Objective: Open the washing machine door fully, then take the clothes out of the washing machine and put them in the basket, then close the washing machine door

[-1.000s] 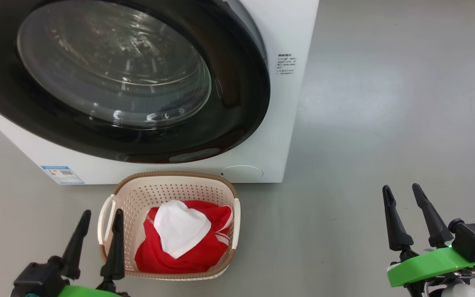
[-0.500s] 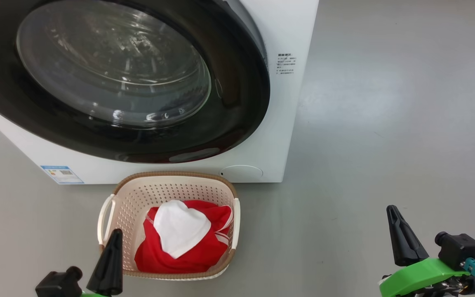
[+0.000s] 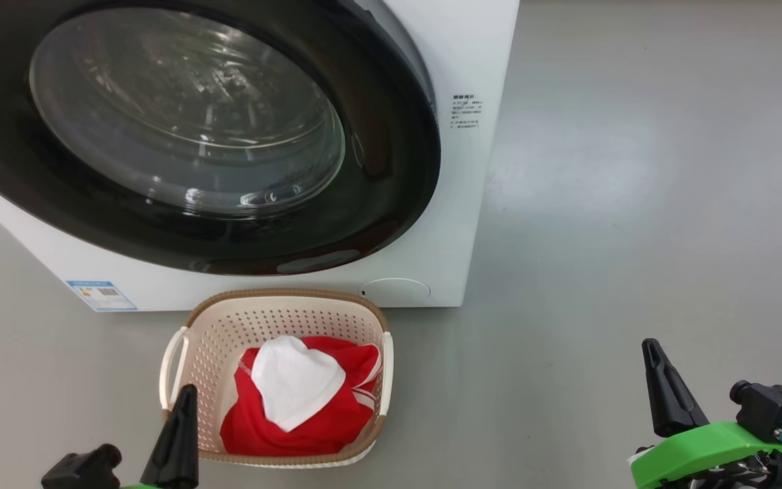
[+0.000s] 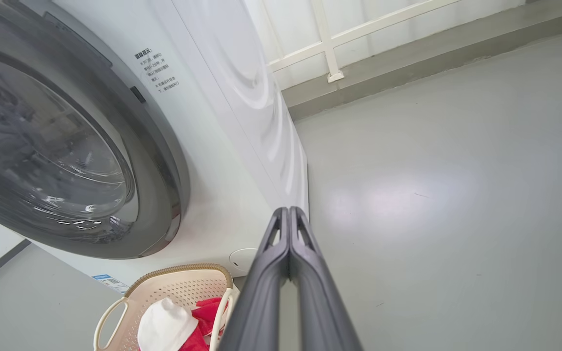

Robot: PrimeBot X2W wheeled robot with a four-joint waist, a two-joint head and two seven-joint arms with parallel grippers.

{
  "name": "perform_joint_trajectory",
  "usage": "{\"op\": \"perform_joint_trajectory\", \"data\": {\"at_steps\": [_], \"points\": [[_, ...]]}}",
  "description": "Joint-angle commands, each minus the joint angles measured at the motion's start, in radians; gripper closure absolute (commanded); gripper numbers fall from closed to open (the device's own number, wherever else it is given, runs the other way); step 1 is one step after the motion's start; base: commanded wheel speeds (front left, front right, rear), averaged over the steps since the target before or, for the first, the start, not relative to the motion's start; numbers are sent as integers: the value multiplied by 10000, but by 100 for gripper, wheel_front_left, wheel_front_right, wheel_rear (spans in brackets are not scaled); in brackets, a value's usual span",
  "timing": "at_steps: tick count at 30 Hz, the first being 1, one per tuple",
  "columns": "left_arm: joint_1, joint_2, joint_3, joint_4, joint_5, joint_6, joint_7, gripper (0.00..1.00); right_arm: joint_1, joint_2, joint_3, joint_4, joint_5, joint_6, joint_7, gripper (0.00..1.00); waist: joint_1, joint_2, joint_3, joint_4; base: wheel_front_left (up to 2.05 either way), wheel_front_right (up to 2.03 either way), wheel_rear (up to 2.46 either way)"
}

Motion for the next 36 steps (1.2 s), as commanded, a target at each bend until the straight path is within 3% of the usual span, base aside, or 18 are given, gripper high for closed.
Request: {"op": "perform_joint_trajectory", "data": {"at_steps": [1, 36], "points": [[-202, 91, 120, -230, -259, 2, 31, 100, -88, -117, 38, -285, 283, -2, 31, 100, -1, 0, -13, -6, 0, 0, 0], [-367, 168, 323, -289, -3837, -28, 964, 100, -274, -333, 39, -536, 3826, -5, 886, 100, -1, 0, -379, -152, 0, 0, 0]]}}
